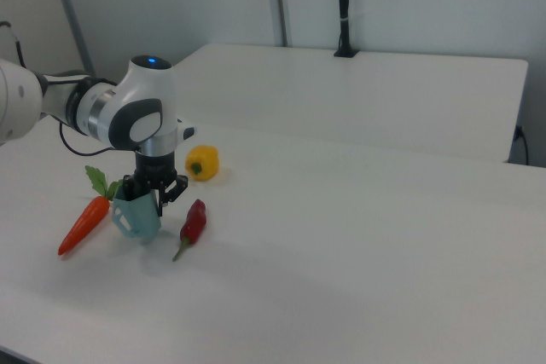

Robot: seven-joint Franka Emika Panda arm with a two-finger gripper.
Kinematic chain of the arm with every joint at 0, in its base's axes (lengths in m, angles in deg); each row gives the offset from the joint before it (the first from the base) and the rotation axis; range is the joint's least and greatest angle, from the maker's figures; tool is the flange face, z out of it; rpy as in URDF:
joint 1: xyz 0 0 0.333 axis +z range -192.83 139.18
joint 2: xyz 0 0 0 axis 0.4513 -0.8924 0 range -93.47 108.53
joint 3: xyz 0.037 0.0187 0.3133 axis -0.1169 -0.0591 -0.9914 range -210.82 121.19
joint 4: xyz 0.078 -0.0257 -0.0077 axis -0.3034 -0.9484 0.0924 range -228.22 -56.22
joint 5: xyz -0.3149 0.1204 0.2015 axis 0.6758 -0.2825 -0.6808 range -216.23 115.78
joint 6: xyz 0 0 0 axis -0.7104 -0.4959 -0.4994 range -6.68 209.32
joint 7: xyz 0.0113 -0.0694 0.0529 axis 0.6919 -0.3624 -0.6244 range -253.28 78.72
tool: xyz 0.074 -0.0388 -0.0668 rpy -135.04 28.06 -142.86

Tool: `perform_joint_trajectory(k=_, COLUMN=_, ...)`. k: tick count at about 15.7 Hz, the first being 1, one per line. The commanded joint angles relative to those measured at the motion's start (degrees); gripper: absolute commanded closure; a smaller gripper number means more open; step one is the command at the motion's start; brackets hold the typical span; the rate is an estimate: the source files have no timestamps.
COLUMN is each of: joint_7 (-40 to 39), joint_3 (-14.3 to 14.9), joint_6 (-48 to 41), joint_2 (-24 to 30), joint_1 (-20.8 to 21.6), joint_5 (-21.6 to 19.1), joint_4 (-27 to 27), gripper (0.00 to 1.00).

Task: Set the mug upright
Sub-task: 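Carry the mug beside the red chili and lower it onto the table, then open the gripper and raise it away from the upright mug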

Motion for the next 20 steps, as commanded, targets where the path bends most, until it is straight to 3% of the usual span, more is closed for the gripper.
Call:
perform_joint_trajectory(k=1, joint_7=-1.5, joint_3=0.4, joint_6=4.1, joint_2=-0.6, joint_1=0.6, joint_5=0.0, joint_4=-0.7, gripper=1.00)
perform_joint_trajectory(k=5, joint_7=-1.5, joint_3=0.4, joint_6=7.1, joint_2=-1.7, joint_1=0.8, joint_5=-0.2, joint_4=-0.8, gripper=1.00)
perform_joint_trajectory(k=6, joint_7=-1.5, joint_3=0.4, joint_6=7.0, joint_2=-1.7, joint_1=0.8, joint_5=-0.2, joint_4=-0.8, gripper=0.95)
perform_joint_trajectory(k=7, joint_7=-1.4, joint_3=0.4, joint_6=6.9, joint_2=-1.7, joint_1=0.7, joint_5=-0.2, joint_4=-0.7, gripper=0.75)
perform_joint_trajectory(k=9, joint_7=-0.7, joint_3=0.4, joint_6=6.3, joint_2=-1.6, joint_1=0.8, joint_5=-0.2, joint_4=-0.6, gripper=0.05)
perform_joint_trajectory(k=10, joint_7=-0.7, joint_3=0.4, joint_6=6.2, joint_2=-1.5, joint_1=0.8, joint_5=-0.2, joint_4=-0.6, gripper=0.00)
perform_joint_trajectory(k=16, joint_7=1.1, joint_3=0.4, joint_6=-1.2, joint_2=1.3, joint_1=0.1, joint_5=-0.8, joint_4=1.7, gripper=0.00)
perform_joint_trajectory(k=20, joint_7=12.7, joint_3=0.4, joint_6=-10.8, joint_2=6.7, joint_1=-1.6, joint_5=-0.9, joint_4=6.9, gripper=0.00)
